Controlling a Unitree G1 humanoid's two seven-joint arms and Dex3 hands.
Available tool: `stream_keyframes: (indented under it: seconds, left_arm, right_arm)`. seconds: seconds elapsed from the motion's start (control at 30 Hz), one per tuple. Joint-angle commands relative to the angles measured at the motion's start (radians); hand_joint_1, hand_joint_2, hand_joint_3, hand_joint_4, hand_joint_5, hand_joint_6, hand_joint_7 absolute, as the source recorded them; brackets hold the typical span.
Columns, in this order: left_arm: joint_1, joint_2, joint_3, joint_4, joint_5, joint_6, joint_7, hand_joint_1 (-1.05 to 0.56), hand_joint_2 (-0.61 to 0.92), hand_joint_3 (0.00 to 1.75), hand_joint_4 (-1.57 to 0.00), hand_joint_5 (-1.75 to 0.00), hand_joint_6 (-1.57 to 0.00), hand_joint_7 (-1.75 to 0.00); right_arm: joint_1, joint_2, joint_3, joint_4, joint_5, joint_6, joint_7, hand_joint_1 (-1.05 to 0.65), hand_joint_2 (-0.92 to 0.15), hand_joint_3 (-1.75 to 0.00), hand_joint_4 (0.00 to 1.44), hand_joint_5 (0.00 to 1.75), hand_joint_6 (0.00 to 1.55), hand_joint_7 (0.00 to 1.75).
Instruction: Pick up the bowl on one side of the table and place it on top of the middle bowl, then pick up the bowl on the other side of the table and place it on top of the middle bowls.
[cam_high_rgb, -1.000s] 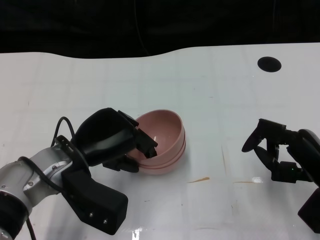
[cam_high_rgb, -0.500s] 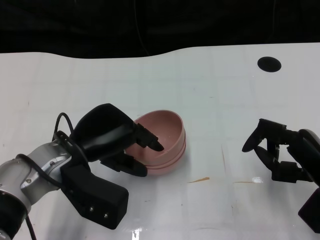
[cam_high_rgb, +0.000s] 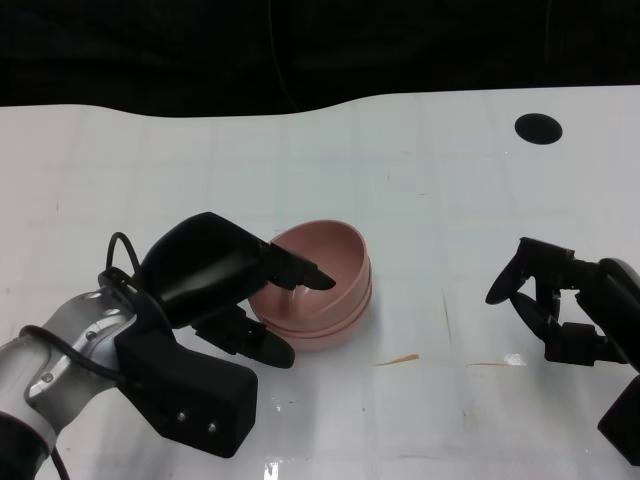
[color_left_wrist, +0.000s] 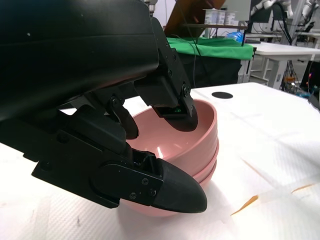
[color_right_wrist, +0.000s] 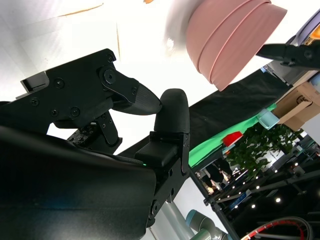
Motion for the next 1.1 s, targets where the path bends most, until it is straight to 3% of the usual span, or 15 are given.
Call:
stream_keyframes:
  seconds: [0.03,0.67,0.9,1.1]
  left_arm:
    - [0.026,0.01,0.025,-0.019,-0.052,0.006,-0.047,-0.97,0.92,0.08,-0.81,0.0,-0.76,0.0]
    - [0.192,-0.05,0.201,-0.195,-0.497,0.098,-0.301,-0.54,0.89,0.0,-0.82,-0.02,-0.73,-0.01]
    - [0.243,-0.086,0.268,-0.266,-0.704,0.18,-0.411,-0.26,0.85,0.0,-0.87,-0.04,-0.8,-0.03]
    - [0.262,-0.118,0.309,-0.283,-0.792,0.211,-0.463,-0.2,0.85,0.01,-0.89,-0.05,-0.82,-0.04]
  right_arm:
    - [-0.013,-0.017,-0.005,0.01,0.006,-0.016,-0.009,-0.29,-0.85,-0.73,0.79,1.75,0.66,1.53]
    - [-0.02,-0.019,-0.012,0.033,0.046,-0.026,0.03,-0.28,-0.84,-0.74,0.79,1.75,0.65,1.55]
    - [-0.021,-0.02,-0.013,0.039,0.054,-0.036,0.034,-0.27,-0.84,-0.76,0.78,1.75,0.65,1.55]
    - [-0.02,-0.021,-0.014,0.038,0.054,-0.037,0.034,-0.27,-0.83,-0.77,0.78,1.75,0.65,1.55]
